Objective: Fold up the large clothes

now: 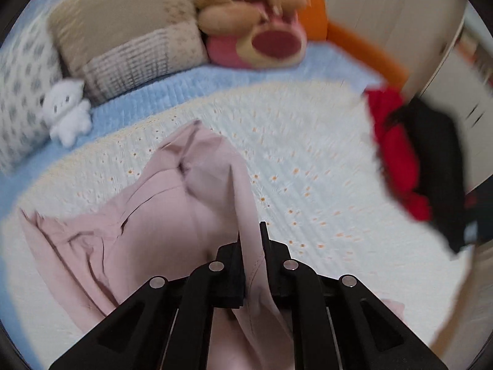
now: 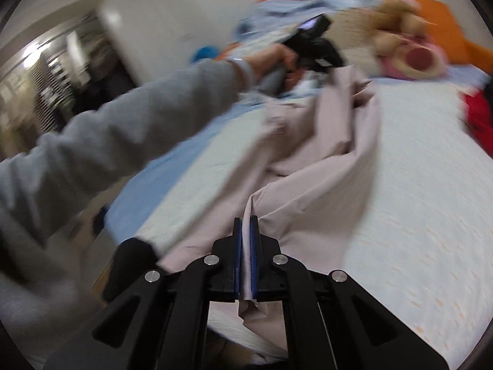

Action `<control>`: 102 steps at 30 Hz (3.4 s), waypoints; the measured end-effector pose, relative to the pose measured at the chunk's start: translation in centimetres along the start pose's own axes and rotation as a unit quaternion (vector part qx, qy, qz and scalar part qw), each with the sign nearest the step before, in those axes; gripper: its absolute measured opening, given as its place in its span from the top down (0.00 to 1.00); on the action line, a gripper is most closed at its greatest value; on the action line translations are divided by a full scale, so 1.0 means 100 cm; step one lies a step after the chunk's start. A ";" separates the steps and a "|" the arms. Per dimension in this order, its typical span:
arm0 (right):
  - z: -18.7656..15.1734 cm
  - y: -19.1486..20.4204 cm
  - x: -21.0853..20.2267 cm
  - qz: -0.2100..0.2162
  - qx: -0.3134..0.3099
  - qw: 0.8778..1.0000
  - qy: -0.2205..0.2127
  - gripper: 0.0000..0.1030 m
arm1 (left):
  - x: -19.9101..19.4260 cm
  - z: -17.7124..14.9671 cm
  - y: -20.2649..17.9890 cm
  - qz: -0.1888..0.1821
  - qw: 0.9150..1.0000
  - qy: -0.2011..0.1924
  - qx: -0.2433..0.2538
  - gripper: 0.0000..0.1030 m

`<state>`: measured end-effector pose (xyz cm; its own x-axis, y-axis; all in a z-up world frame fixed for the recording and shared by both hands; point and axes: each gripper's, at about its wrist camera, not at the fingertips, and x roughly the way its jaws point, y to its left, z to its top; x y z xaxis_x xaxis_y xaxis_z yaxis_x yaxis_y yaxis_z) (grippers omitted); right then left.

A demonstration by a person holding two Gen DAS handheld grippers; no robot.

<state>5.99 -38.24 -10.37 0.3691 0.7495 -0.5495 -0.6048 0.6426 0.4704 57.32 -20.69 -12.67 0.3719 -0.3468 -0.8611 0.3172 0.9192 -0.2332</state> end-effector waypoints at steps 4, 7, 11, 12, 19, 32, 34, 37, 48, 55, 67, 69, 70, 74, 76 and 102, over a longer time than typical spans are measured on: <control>0.004 0.043 0.050 0.017 -0.070 0.995 0.069 0.95 | -0.029 -0.028 0.091 -0.108 0.989 -0.054 -0.080 0.88; -0.004 0.059 0.089 0.003 -0.097 0.987 0.125 0.95 | -0.016 -0.055 0.145 -0.137 0.980 -0.059 -0.134 0.88; -0.026 0.063 0.134 -0.037 -0.117 0.973 0.194 0.95 | 0.013 -0.079 0.180 -0.166 0.970 -0.059 -0.165 0.86; -0.033 0.061 0.144 -0.049 -0.116 0.970 0.209 0.95 | 0.020 -0.082 0.184 -0.164 0.971 -0.056 -0.165 0.84; -0.054 0.050 0.147 -0.067 -0.085 0.973 0.205 0.95 | 0.015 -0.088 0.188 -0.097 0.979 -0.068 -0.166 0.51; -0.062 0.053 0.140 -0.066 -0.091 0.978 0.174 0.94 | -0.038 -0.021 -0.033 0.067 0.983 -0.024 0.167 0.49; -0.064 0.051 0.133 -0.063 -0.082 0.980 0.169 0.94 | 0.001 -0.015 -0.034 0.126 0.975 -0.004 0.182 0.55; -0.067 0.043 0.121 -0.056 -0.070 0.981 0.170 0.94 | 0.042 0.003 0.012 0.138 0.985 0.006 0.102 0.59; -0.067 0.014 0.118 0.011 -0.026 0.984 0.177 0.92 | 0.095 -0.019 0.132 0.078 0.993 -0.071 -0.051 0.92; -0.022 0.019 0.016 -0.006 -0.040 0.997 0.060 0.35 | 0.072 -0.014 0.101 0.116 0.987 -0.115 -0.001 0.85; -0.045 -0.046 0.041 -0.117 0.066 0.986 0.094 0.37 | 0.048 0.041 0.068 0.247 0.962 -0.104 0.058 0.55; -0.049 -0.041 0.055 -0.104 0.064 0.985 0.119 0.37 | 0.063 0.048 0.075 0.245 0.966 -0.062 0.056 0.54; -0.052 -0.038 0.064 -0.108 0.050 0.983 0.137 0.36 | 0.069 0.049 0.077 0.232 0.970 -0.043 0.055 0.54; -0.068 -0.030 0.084 -0.126 0.023 0.977 0.170 0.37 | 0.086 0.057 0.082 0.144 0.989 -0.003 0.026 0.53; -0.071 -0.024 0.086 -0.142 0.001 0.974 0.175 0.44 | 0.096 0.059 0.079 0.146 0.989 0.006 0.029 0.55; -0.060 -0.029 0.087 -0.129 -0.030 0.972 0.192 0.87 | 0.059 0.045 0.143 -0.124 0.966 -0.036 -0.223 0.76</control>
<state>6.67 -34.50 -20.69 0.2313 0.4424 -0.8665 -0.5708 0.7829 0.2474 68.02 -10.47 -19.06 0.3973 -0.5647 -0.7234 0.0037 0.7893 -0.6141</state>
